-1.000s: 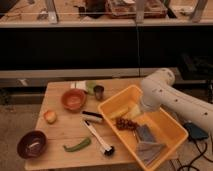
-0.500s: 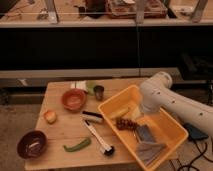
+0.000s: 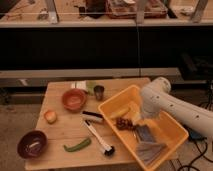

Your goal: Place sponge in metal cup

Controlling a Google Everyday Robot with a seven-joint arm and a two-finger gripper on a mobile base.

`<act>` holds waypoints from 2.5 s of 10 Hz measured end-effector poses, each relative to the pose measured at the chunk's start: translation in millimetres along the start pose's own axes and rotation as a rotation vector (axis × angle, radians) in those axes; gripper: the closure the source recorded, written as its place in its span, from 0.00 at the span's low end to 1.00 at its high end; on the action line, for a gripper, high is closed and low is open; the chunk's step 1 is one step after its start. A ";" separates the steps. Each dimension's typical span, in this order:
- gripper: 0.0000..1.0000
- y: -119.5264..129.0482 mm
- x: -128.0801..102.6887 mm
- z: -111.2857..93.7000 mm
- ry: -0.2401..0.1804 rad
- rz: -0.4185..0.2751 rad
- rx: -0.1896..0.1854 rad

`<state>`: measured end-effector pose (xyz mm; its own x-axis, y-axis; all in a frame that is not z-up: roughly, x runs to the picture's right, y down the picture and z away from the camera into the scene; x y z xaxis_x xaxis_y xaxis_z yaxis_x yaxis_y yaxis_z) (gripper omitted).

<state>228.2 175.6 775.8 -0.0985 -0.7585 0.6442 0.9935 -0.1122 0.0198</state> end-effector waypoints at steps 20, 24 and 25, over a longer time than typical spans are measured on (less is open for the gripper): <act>0.41 1.0 -23.7 37.7 -0.047 0.008 0.027; 0.41 -0.6 -27.3 48.6 -0.060 0.005 0.023; 0.41 -2.7 -27.4 52.0 -0.061 0.000 0.023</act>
<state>231.2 230.0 797.9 -0.0954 -0.7175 0.6900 0.9946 -0.0971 0.0365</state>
